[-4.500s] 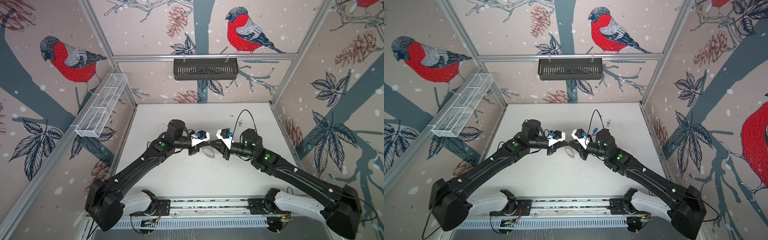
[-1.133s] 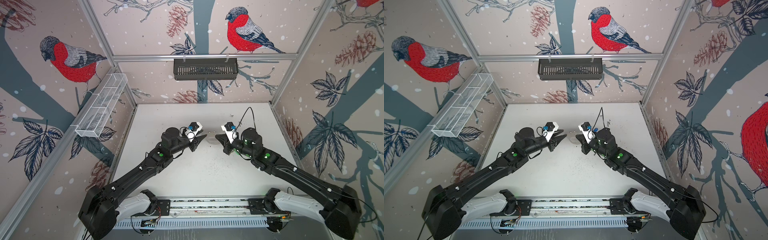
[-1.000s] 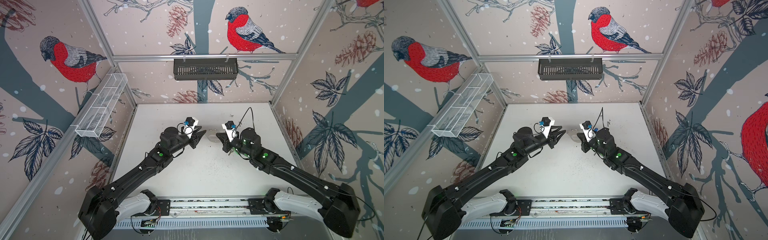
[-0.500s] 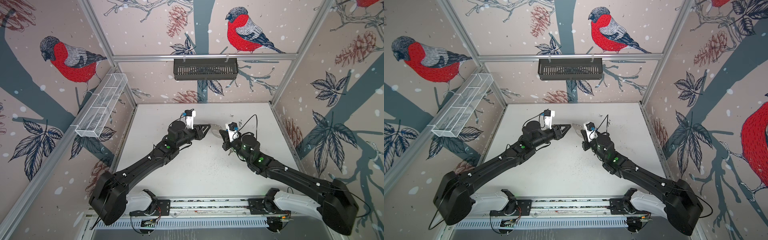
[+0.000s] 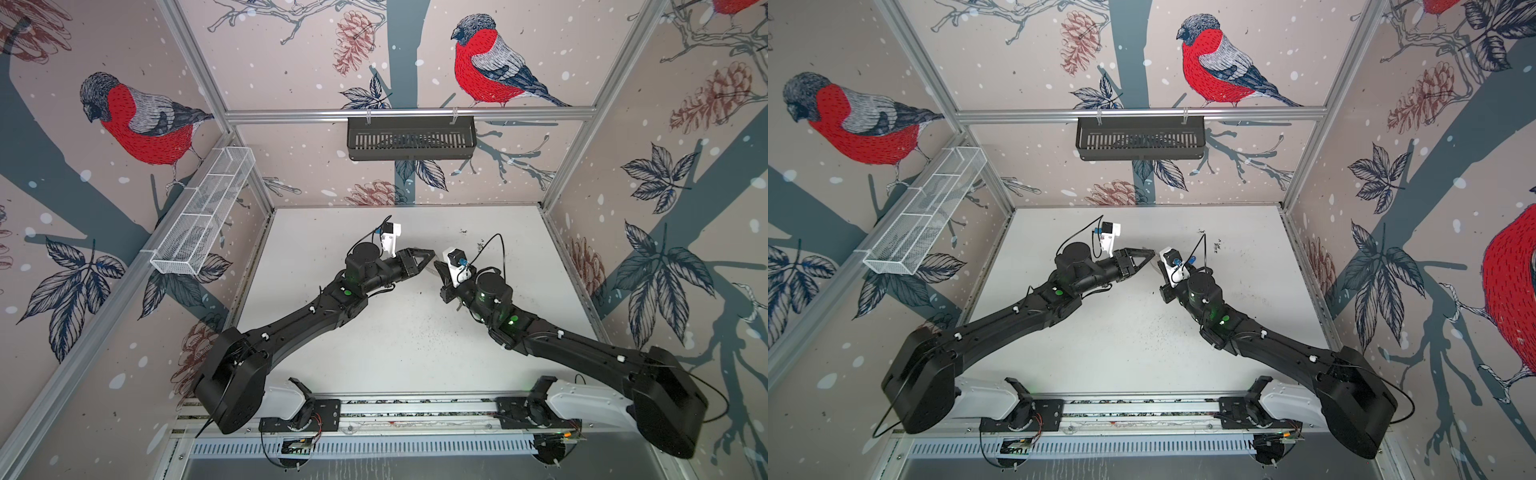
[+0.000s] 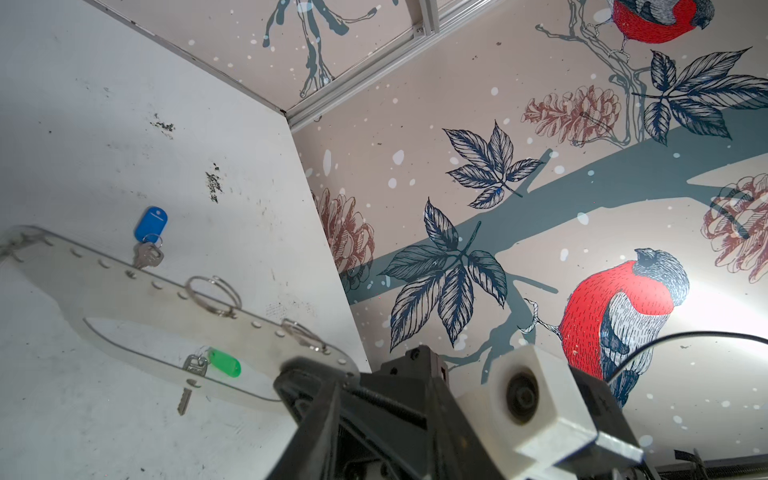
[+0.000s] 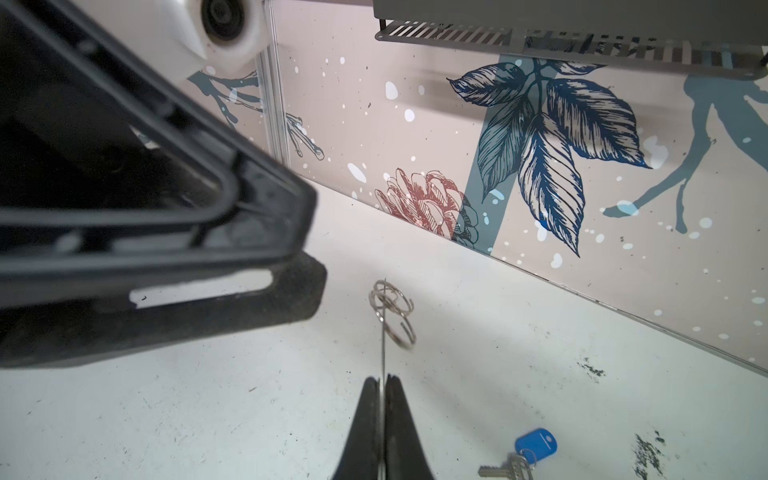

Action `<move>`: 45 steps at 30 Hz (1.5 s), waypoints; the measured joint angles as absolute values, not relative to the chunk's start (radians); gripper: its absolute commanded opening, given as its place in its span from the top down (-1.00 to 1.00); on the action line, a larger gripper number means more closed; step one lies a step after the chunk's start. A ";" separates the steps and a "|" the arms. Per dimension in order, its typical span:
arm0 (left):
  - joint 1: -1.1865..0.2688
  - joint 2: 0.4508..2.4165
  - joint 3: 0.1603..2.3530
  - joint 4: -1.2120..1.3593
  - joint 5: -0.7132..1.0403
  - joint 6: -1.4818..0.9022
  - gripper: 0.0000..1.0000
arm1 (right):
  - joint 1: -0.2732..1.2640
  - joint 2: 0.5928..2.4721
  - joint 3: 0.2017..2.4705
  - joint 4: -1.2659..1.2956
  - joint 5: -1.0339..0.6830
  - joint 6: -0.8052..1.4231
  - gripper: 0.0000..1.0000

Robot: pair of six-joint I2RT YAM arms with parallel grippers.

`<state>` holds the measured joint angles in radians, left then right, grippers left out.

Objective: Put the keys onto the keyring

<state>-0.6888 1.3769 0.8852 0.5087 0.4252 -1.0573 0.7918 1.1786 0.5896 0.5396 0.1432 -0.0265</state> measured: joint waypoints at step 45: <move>-0.666 1.370 0.909 0.405 0.415 -1.029 0.79 | 0.843 1.153 0.589 0.561 0.145 -0.055 1.00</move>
<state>-0.6659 1.3705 0.9089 0.4053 0.4149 -1.0294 0.8433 1.1534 0.5888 0.5610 0.1448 -0.0547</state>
